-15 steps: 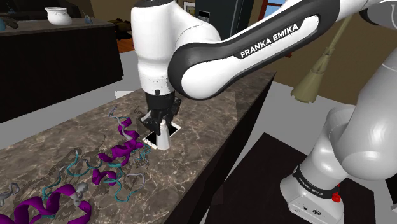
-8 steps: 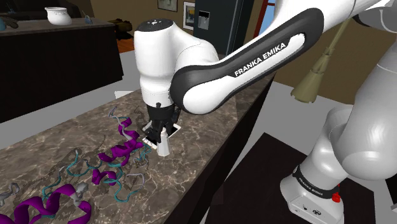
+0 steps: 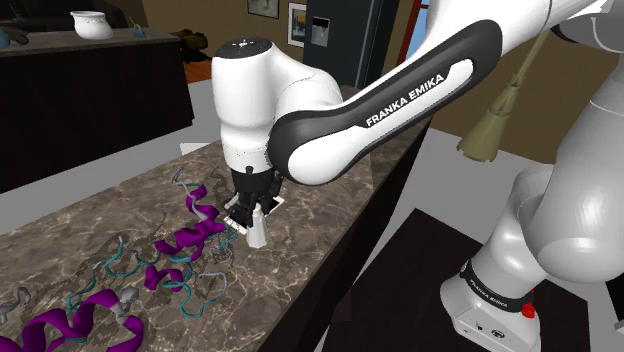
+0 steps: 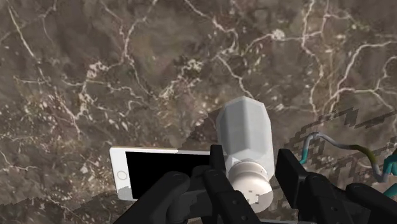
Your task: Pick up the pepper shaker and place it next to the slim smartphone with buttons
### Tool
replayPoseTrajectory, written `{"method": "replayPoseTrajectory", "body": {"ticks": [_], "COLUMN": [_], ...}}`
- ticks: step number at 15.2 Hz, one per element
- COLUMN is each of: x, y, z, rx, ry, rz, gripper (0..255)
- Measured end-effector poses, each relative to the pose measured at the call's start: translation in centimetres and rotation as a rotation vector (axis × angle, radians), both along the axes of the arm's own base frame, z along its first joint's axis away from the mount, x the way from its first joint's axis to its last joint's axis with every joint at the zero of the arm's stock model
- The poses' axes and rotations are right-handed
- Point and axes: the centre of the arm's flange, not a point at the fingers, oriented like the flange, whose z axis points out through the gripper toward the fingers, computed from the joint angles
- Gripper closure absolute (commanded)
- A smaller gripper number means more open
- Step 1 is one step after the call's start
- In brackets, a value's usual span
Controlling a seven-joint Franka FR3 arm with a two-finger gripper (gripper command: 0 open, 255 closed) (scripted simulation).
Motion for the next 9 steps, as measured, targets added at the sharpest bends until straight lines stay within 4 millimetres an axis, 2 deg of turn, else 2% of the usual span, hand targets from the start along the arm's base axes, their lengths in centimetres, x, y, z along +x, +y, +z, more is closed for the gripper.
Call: {"method": "replayPoseTrajectory", "body": {"ticks": [6,9], "x": [0.1,0.1], "y": [-0.2,0.2], "z": [-0.1,2.9], "rx": [-0.002,0.000], "ry": [0.001,-0.001], "rz": [-0.005,-0.001], "gripper": [0,0]}}
